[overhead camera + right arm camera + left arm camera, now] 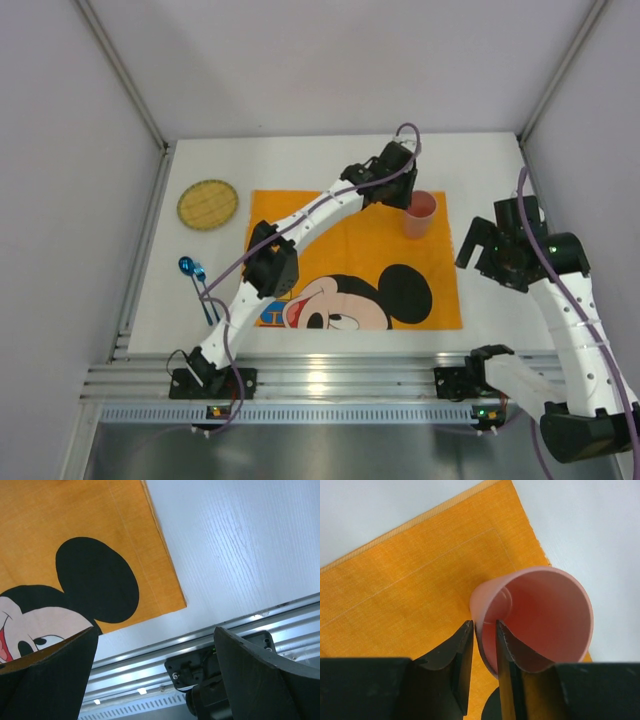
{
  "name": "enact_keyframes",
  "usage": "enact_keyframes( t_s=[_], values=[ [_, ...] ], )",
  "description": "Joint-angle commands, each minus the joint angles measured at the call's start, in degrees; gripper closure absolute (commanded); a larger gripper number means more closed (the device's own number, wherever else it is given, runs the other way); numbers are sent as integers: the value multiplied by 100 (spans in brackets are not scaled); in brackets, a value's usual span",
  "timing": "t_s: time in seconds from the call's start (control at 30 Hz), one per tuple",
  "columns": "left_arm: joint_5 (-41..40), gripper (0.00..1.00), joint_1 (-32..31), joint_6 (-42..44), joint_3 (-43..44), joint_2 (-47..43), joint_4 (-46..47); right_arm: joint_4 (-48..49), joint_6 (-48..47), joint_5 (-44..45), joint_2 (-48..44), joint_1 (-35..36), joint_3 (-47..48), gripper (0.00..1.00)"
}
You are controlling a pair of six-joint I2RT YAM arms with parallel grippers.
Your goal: Set the dinner table for one person
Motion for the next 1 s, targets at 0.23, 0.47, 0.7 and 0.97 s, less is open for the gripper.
enact_keyframes(
  t_s=[0.23,0.47,0.7,0.97],
  values=[
    [-717,35,-206,108,332,-442,44,-27,-184,64,-126,-60,-178,0],
    [-1025,2,766,-286,-393,-2074,326,140,-228,-41,-135,-69,-425,0],
    [-770,2,3289,-630,-4245,-4053,983,394,-456,-129,119,-60,-337,0],
    [2146,4,6771,-982,-7162,-4943,3005,1010,-562,-850,400,-69,-346,0]
  ],
)
